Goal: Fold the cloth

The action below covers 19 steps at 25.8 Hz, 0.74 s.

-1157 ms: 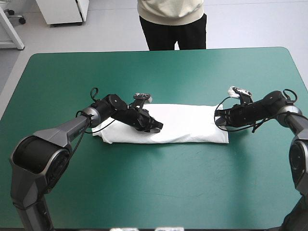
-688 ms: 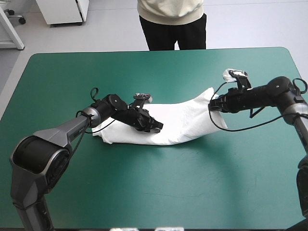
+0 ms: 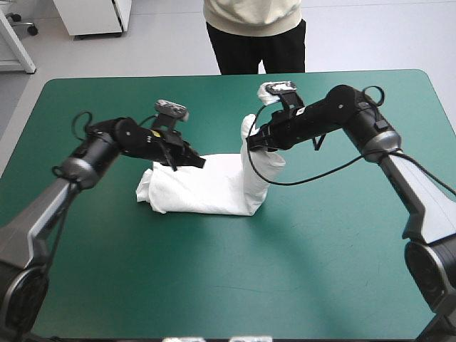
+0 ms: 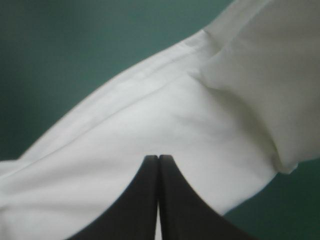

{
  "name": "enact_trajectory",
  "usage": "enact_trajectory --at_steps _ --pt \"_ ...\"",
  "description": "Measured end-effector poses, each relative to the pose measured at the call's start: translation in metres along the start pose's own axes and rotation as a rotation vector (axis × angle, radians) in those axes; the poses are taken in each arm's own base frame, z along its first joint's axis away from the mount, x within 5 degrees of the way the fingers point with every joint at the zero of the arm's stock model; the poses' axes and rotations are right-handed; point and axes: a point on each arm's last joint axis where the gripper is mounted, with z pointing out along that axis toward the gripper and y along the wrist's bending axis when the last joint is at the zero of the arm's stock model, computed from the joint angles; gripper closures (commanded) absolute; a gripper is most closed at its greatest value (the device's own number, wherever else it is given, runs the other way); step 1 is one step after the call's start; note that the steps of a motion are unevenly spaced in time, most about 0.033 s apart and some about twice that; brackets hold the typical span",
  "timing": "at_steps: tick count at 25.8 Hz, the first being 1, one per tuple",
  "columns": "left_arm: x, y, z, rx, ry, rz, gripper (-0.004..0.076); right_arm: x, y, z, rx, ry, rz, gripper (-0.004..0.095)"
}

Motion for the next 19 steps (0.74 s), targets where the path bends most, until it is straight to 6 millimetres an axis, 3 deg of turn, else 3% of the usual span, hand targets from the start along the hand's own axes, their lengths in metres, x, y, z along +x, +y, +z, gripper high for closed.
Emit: enact_trajectory --at_steps 4,6,8,12,16,19 --pt "0.004 -0.003 -0.120 -0.224 -0.079 0.027 0.0733 -0.012 0.033 0.050 -0.014 0.075 -0.068 0.0920" --pt "0.010 -0.017 -0.167 -0.280 -0.173 0.041 0.0733 -0.018 0.057 0.078 -0.025 0.102 -0.112 0.0920" --pt "0.015 -0.026 -0.192 -0.298 -0.237 0.053 0.0733 -0.024 0.071 0.093 -0.043 0.106 -0.131 0.0920" --pt "0.027 -0.036 -0.221 -0.340 -0.296 0.060 0.0733 -0.029 0.096 0.126 -0.085 0.124 -0.167 0.0920" --pt "0.033 -0.035 -0.226 -0.374 -0.269 0.048 0.0733 -0.030 0.115 0.158 -0.125 0.129 -0.206 0.0908" --pt "0.035 -0.033 -0.223 -0.384 -0.230 0.038 0.0733 -0.025 0.122 0.182 -0.147 0.156 -0.228 0.0754"
